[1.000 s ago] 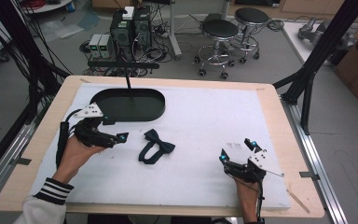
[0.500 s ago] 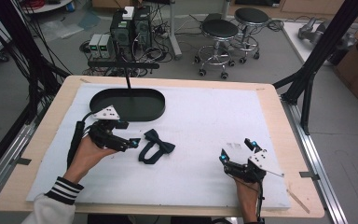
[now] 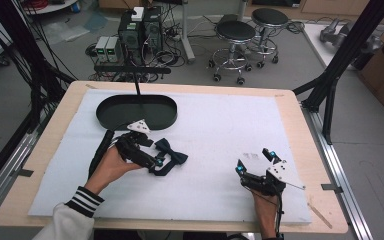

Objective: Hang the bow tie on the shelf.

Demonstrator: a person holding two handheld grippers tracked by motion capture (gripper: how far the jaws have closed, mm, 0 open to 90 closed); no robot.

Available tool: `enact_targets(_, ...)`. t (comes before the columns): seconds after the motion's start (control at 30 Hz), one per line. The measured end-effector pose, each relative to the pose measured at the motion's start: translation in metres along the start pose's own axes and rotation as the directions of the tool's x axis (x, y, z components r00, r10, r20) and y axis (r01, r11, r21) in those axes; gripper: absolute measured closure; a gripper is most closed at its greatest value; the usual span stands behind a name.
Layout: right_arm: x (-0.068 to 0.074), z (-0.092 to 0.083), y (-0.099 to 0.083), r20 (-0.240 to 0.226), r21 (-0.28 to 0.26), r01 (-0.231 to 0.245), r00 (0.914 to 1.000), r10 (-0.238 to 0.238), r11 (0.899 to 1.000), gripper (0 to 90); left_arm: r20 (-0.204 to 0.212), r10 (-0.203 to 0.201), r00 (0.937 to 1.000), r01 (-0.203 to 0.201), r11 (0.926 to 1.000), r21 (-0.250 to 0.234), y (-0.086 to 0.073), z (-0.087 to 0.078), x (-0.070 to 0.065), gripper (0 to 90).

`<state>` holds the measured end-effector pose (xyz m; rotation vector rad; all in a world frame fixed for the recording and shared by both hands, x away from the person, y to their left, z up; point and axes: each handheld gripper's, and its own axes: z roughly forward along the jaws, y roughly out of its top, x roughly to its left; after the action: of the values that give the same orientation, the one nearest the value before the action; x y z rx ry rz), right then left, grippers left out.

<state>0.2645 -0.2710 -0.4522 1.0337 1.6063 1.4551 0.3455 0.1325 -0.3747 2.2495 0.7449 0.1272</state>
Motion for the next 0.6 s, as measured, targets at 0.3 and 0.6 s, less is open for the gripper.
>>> enact_targets(0.3, 0.000, 0.000, 0.000, -0.001, 0.001, -0.012, 0.9999, 0.012, 1.000, 3.2, 0.009, 0.046, 0.9989, -0.047, 0.9965, 0.069, 0.003, 0.014, -0.007, 22.3)
enact_targets(0.6, -0.001, -0.001, 0.000, 0.002, -0.003, -0.026, 0.9997, 0.026, 1.000, 3.2, 0.013, 0.037, 0.9992, -0.039, 0.9828, 0.181, -0.001, 0.034, -0.013, 24.2)
